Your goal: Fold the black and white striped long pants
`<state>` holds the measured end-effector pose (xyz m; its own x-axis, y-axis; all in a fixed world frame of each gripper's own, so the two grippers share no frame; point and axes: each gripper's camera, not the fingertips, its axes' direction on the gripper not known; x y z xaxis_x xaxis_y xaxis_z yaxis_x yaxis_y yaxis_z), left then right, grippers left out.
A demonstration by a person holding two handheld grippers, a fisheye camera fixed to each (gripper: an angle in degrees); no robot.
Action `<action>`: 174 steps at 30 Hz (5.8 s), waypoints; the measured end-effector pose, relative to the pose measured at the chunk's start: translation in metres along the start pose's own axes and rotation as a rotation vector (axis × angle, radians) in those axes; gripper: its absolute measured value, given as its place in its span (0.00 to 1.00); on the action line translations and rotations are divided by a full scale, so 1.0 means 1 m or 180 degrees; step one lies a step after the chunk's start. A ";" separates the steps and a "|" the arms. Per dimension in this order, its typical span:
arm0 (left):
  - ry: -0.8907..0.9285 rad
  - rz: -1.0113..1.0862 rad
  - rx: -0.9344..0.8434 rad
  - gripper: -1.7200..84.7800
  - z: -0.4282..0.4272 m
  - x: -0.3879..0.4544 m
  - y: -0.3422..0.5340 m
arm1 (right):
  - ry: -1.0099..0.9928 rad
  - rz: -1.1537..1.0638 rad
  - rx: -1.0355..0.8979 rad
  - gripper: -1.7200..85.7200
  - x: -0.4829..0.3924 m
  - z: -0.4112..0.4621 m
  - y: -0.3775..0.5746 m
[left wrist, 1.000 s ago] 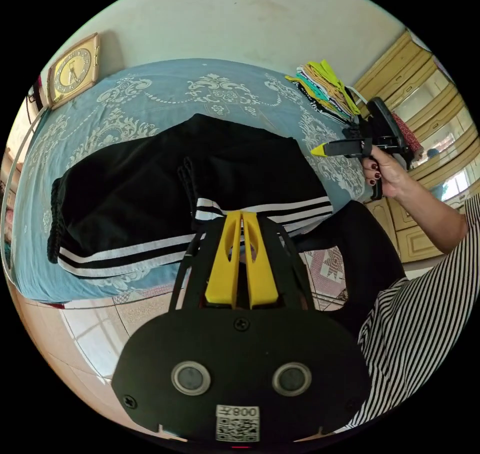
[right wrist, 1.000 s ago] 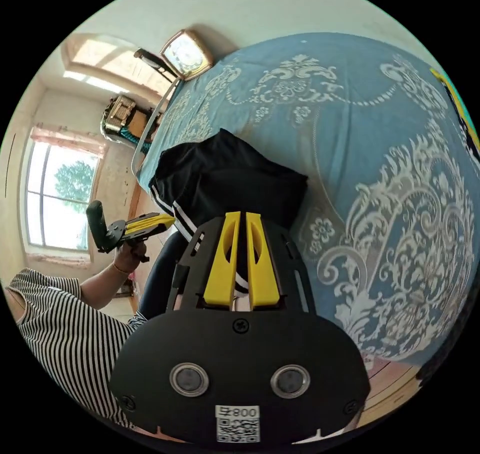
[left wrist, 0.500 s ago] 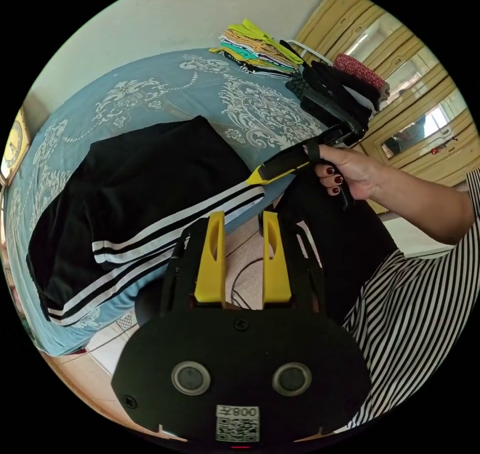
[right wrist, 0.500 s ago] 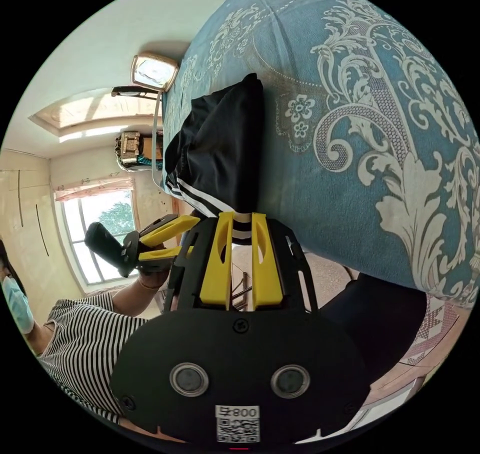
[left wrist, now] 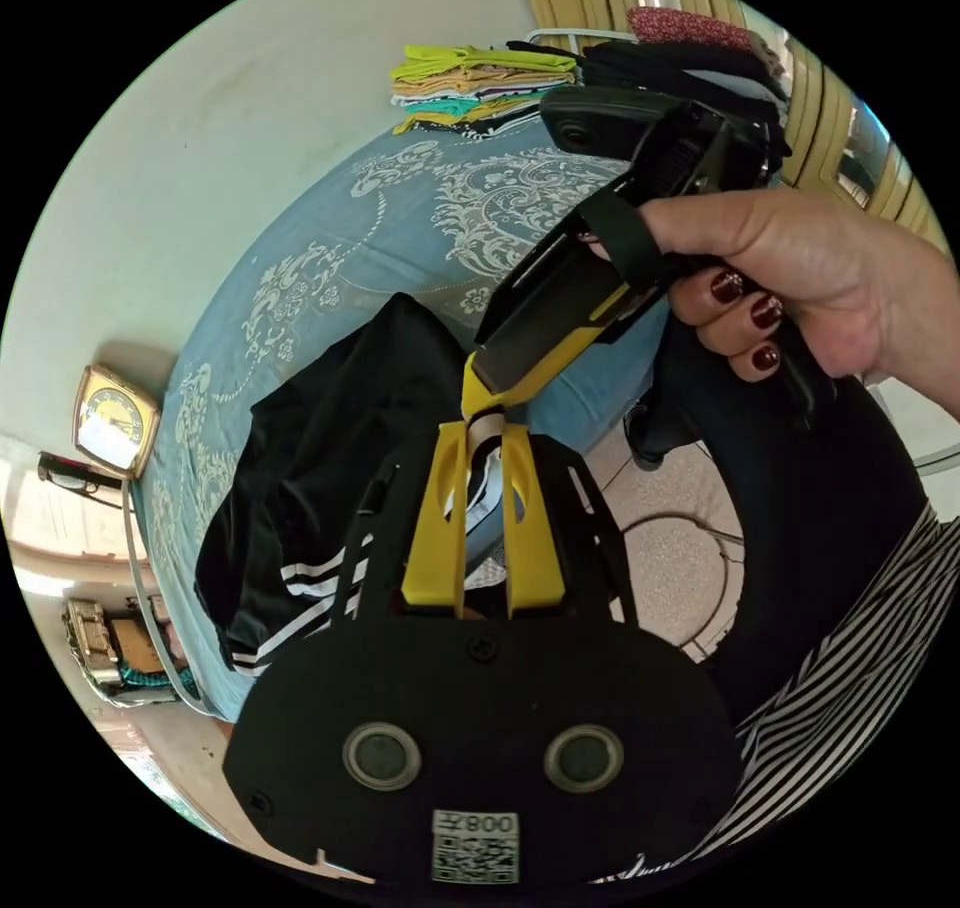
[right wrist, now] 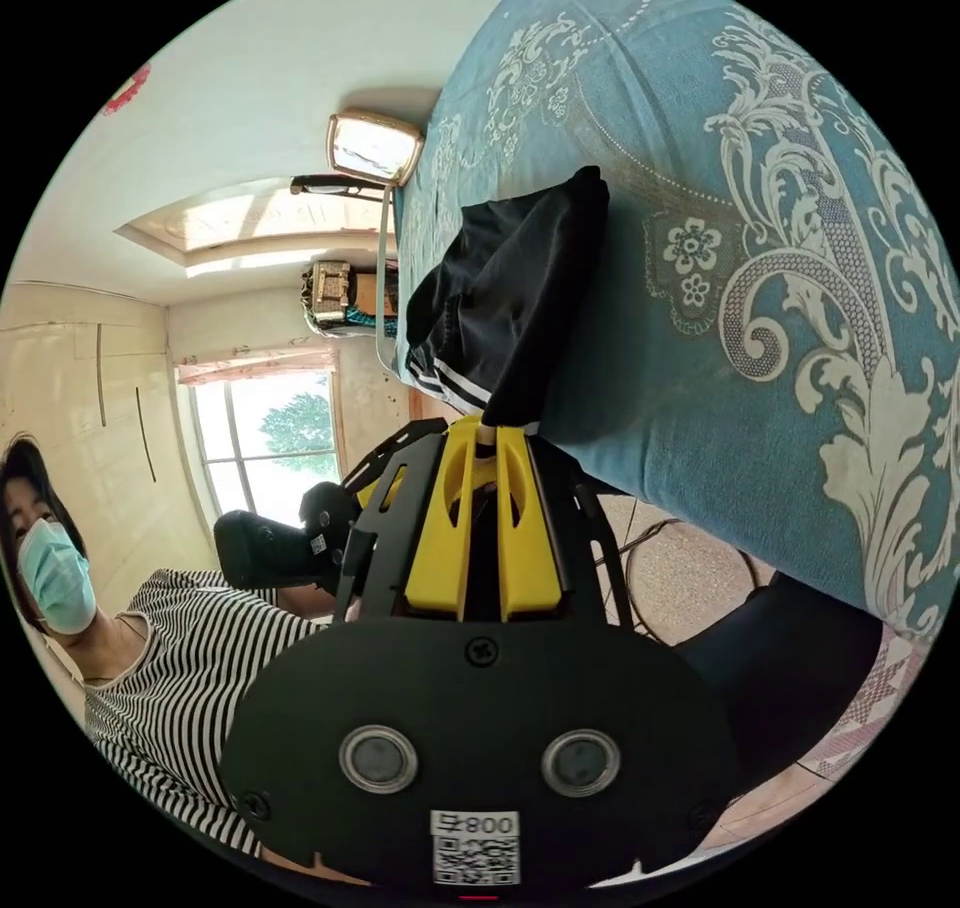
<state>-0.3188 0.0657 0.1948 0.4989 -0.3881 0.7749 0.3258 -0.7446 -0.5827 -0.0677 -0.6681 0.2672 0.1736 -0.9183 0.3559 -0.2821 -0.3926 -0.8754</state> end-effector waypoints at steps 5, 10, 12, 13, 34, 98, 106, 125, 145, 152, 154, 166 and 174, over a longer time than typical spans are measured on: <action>0.0290 -0.0267 0.0118 0.08 -0.020 -0.025 0.004 | -0.0058 -0.0021 0.0344 0.09 0.025 -0.032 -0.001; 0.0429 -0.0319 0.0189 0.08 -0.025 -0.038 0.009 | 0.0066 0.0248 0.0595 0.12 0.058 -0.056 -0.036; 0.0436 -0.0303 0.0190 0.08 -0.023 -0.039 0.010 | 0.0094 0.0267 0.0561 0.12 0.062 -0.054 -0.054; 0.0457 -0.0297 0.0184 0.08 -0.020 -0.041 0.011 | 0.0119 0.0264 0.0534 0.12 0.062 -0.051 -0.066; 0.1208 0.0199 0.0517 0.08 0.082 0.000 0.027 | 0.0294 0.0370 0.0662 0.06 0.043 -0.124 -0.055; 0.1897 -0.4249 0.1967 0.04 0.561 0.016 0.557 | 0.0499 -0.1100 -0.0840 0.04 -0.547 0.346 -0.440; 0.0792 -0.2994 0.1073 0.02 0.500 0.022 0.419 | 0.1498 -0.1396 -0.1033 0.02 -0.591 0.402 -0.429; 0.0053 -0.2649 0.0306 0.02 0.445 0.067 0.270 | 0.2031 -0.2118 -0.0948 0.02 -0.652 0.404 -0.361; 0.0615 -0.2310 0.0349 0.03 0.436 0.147 0.212 | 0.1874 -0.1733 -0.0589 0.05 -0.531 0.269 -0.281; 0.1355 -0.2229 0.0327 0.06 0.467 0.198 0.200 | 0.0546 -0.0414 -0.0719 0.14 -0.391 0.215 -0.192; 0.1648 -0.2395 0.0336 0.07 0.481 0.203 0.204 | 0.0379 -0.0210 -0.0726 0.15 -0.365 0.218 -0.175; 0.3558 -0.3505 0.0692 0.16 0.587 0.244 0.249 | -0.0524 0.0159 -0.0736 0.09 -0.275 0.231 -0.158; 0.4254 -0.4090 0.1312 0.09 0.639 0.289 0.261 | -0.0591 0.0028 -0.0715 0.08 -0.254 0.221 -0.151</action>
<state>0.4237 0.1057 0.1104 -0.9635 -0.0398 0.2648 0.1879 -0.8048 0.5630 0.1395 -0.3636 0.2369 0.3343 -0.9046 0.2645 -0.4828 -0.4054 -0.7763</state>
